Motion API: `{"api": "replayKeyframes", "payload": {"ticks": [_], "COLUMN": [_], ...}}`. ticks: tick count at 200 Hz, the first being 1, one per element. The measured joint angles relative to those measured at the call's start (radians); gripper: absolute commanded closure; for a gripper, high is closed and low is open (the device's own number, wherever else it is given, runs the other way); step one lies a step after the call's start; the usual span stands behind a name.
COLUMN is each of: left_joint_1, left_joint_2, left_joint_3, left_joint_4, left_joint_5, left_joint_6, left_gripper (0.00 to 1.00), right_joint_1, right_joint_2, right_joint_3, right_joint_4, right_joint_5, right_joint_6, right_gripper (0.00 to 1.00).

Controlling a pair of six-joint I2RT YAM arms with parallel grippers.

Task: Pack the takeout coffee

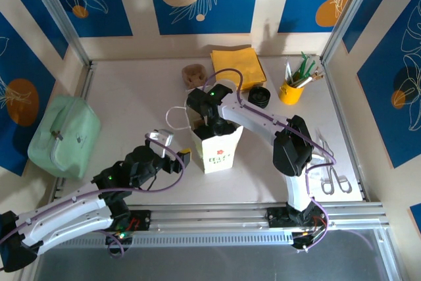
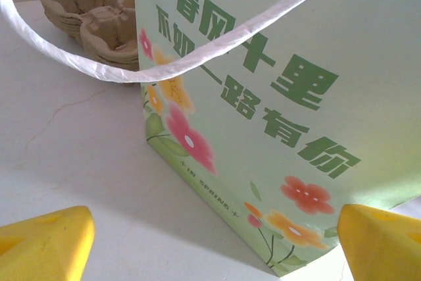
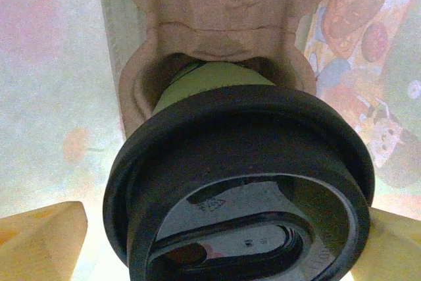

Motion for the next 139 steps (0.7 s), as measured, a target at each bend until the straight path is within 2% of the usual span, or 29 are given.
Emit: {"api": "replayKeyframes", "payload": {"ticks": [139], "left_joint_1": [0.000], "left_joint_2": [0.000], "left_joint_3": [0.000], "left_joint_4": [0.000], "left_joint_5": [0.000], "left_joint_6": [0.000], "left_gripper": [0.05], "right_joint_1": [0.006], "right_joint_2": [-0.032], "right_joint_3": [0.003], "right_joint_4": [0.000], "right_joint_5": [0.018], "right_joint_6": [0.000], "right_gripper": [0.03]}}
